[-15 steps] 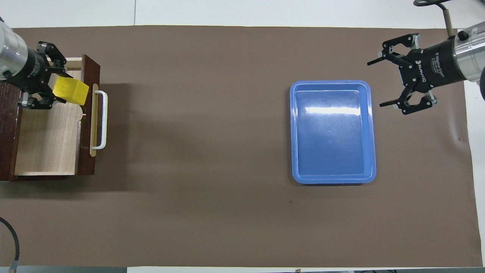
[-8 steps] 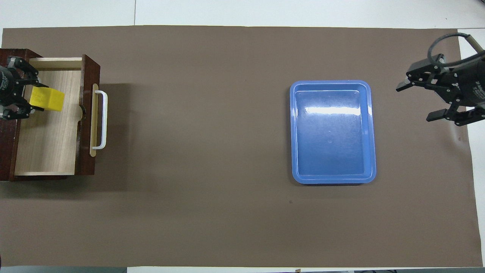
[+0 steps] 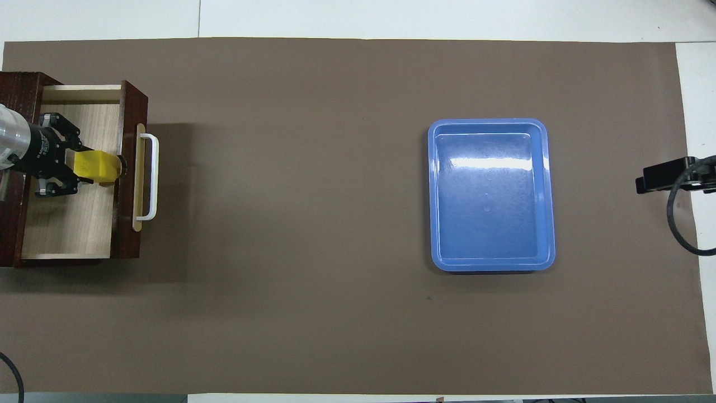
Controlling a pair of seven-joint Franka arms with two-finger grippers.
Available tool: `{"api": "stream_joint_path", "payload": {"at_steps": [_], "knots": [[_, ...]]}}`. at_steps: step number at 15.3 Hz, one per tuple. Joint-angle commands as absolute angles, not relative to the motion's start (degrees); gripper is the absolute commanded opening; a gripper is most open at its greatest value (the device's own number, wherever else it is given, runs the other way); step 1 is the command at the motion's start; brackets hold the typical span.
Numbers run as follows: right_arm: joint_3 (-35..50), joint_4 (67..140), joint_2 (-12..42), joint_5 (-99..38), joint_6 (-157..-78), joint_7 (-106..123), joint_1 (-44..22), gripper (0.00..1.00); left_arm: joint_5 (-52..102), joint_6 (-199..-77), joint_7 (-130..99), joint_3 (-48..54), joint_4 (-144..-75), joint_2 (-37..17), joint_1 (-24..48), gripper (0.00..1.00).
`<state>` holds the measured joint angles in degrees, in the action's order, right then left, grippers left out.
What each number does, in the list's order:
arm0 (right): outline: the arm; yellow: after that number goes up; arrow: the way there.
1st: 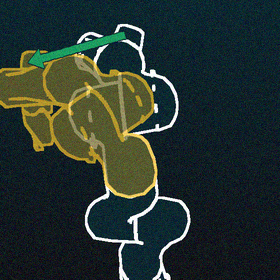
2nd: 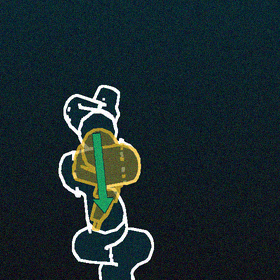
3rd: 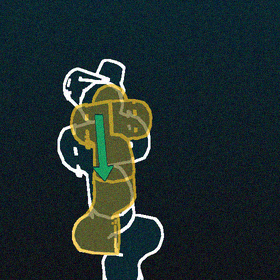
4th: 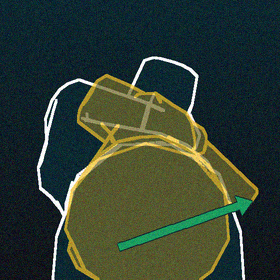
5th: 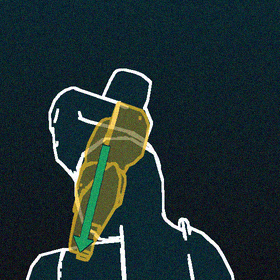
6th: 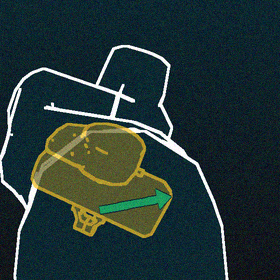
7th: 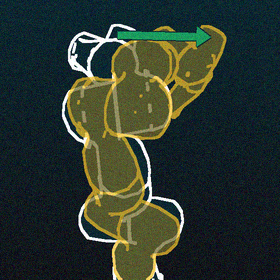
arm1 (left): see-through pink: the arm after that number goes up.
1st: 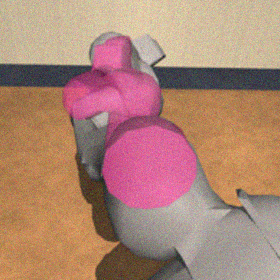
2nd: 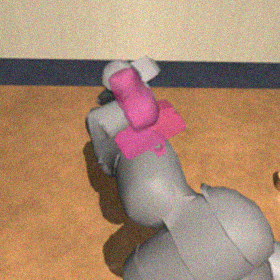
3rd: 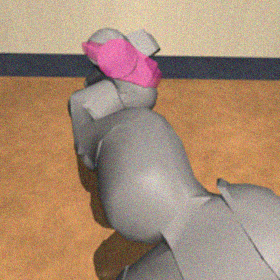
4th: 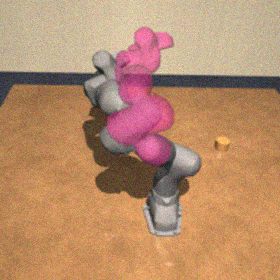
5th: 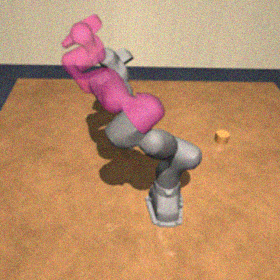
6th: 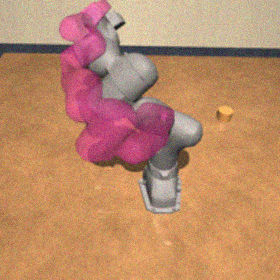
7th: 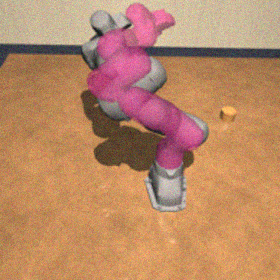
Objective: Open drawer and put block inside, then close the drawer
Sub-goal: 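Open the left gripper to release the block inside the drawer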
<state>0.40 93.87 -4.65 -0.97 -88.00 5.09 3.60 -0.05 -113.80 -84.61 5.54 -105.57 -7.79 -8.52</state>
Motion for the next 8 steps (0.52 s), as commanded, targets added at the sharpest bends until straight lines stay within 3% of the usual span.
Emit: {"api": "stream_joint_path", "payload": {"at_steps": [1,4,8], "knots": [[1.23,92.74,-5.45,0.09,-85.8,8.96,5.27,1.0,0.7,-115.93,-86.3,5.27,-110.12,-4.49,-7.39,0.0],[1.5,88.34,-4.75,-0.17,-79.65,9.05,6.06,1.0,0.62,-116.98,-87.62,5.27,-112.14,-3.69,-5.98,0.0],[1.58,88.95,-3.35,0.0,-79.36,8.53,6.06,1.0,0.62,-116.81,-87.45,5.27,-112.24,-3.6,-5.71,0.0]]}}
